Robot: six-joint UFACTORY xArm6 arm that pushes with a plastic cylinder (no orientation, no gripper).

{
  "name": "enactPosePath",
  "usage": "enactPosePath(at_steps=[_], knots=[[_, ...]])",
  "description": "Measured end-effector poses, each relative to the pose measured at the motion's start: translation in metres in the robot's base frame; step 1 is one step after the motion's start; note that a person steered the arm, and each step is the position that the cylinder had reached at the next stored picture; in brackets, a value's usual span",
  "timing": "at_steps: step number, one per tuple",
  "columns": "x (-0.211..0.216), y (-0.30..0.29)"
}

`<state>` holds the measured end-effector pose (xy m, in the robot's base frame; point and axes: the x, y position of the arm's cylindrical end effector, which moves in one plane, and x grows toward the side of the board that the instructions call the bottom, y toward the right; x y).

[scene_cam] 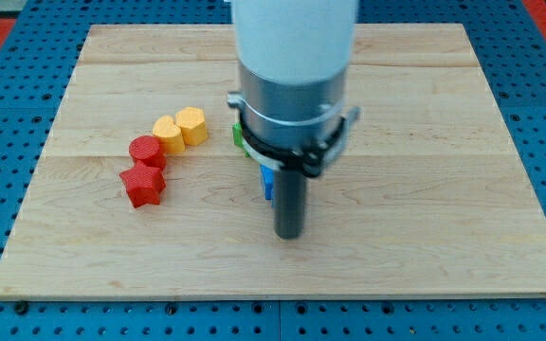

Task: Place the red circle at the top left of the board

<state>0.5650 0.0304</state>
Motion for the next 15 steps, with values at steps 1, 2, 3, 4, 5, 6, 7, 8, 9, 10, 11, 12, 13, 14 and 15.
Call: enactPosePath(at_steps=[1, 2, 3, 4, 5, 6, 7, 8, 9, 10, 11, 12, 13, 14, 15], knots=[[0.021, 0.03], [0.025, 0.034], [0.025, 0.034], [0.026, 0.034], [0.02, 0.019], [0.005, -0.071], [-0.009, -0.084], [-0.022, -0.084], [-0.022, -0.084], [-0.023, -0.086], [-0.05, -0.107], [-0.08, -0.108], [-0.093, -0.103], [-0.093, -0.103], [-0.098, -0.124]])
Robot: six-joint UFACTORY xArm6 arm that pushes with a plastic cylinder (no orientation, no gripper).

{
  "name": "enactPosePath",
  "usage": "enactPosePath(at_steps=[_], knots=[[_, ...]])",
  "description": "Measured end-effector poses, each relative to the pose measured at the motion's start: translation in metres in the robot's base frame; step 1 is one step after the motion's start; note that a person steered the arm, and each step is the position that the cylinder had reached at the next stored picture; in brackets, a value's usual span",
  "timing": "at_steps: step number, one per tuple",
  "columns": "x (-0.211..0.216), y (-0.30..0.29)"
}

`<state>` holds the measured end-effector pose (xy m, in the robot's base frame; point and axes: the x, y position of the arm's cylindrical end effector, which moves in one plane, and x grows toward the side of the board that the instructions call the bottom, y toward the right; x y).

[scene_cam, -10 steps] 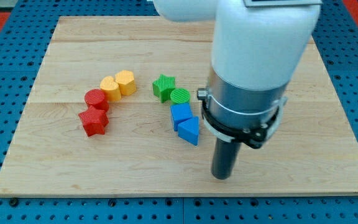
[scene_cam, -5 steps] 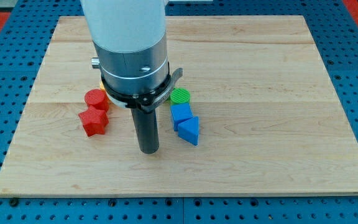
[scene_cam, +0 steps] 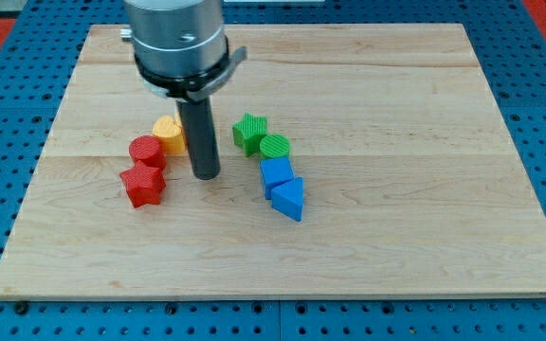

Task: Place the red circle at the top left of the board

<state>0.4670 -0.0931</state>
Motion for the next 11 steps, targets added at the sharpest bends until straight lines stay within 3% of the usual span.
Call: enactPosePath(at_steps=[1, 2, 3, 4, 5, 8, 10, 11], knots=[[-0.023, -0.037], [-0.005, -0.039], [0.006, -0.081], [-0.007, -0.104], [-0.066, -0.119], [-0.163, -0.112], [-0.143, -0.137], [-0.177, -0.134]])
